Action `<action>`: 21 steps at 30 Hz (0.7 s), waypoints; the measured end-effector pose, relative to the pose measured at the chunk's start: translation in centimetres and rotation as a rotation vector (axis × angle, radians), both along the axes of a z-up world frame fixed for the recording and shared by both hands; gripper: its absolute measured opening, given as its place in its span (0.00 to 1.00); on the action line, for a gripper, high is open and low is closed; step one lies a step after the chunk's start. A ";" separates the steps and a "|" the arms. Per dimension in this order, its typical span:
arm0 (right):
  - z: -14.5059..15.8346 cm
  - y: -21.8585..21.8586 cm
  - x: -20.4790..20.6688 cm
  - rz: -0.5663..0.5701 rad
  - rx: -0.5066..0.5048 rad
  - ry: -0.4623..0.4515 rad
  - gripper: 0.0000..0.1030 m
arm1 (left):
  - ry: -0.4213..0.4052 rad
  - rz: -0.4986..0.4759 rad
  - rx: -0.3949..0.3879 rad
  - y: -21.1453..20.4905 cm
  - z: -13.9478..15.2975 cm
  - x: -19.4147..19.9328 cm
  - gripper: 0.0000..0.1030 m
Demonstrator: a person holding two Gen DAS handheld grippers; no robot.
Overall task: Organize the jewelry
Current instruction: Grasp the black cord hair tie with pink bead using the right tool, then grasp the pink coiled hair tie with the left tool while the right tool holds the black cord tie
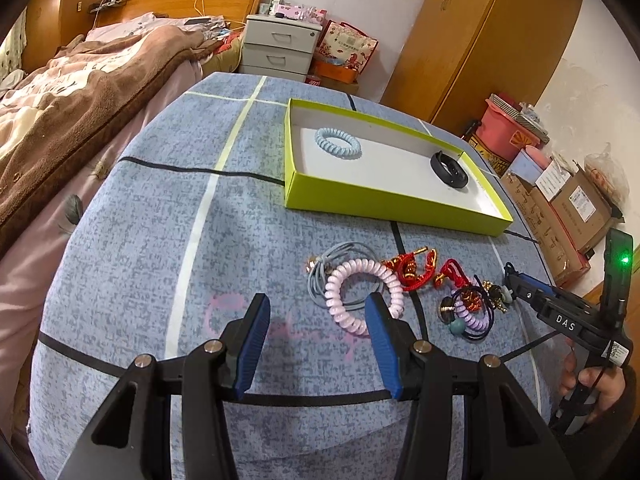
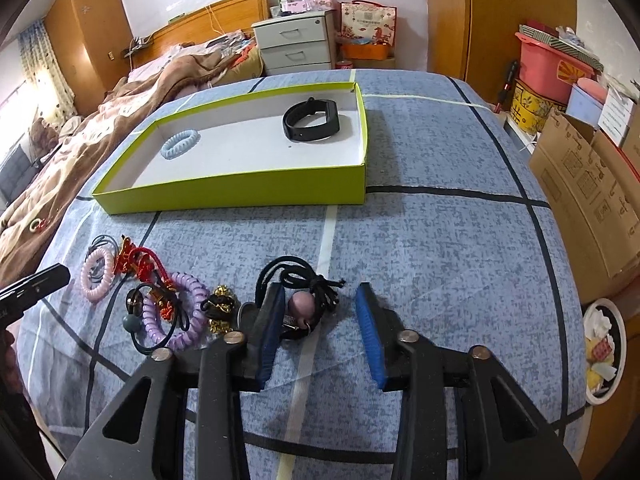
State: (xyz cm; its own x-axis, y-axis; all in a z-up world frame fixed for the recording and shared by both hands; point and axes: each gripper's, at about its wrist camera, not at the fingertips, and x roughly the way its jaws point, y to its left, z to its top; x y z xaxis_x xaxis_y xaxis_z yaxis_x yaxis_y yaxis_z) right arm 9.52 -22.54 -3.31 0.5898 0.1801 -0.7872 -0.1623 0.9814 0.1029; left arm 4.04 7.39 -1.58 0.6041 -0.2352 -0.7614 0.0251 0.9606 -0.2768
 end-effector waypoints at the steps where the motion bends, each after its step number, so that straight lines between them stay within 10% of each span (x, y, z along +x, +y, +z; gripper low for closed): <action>1: -0.1 -0.2 -0.1 -0.003 0.003 0.000 0.19 | 0.002 0.000 0.002 -0.1 0.0 0.0 0.50; 21: 1.2 -1.6 -2.3 -0.021 0.099 -0.067 0.16 | 0.032 0.017 0.048 -2.1 -0.9 0.5 0.37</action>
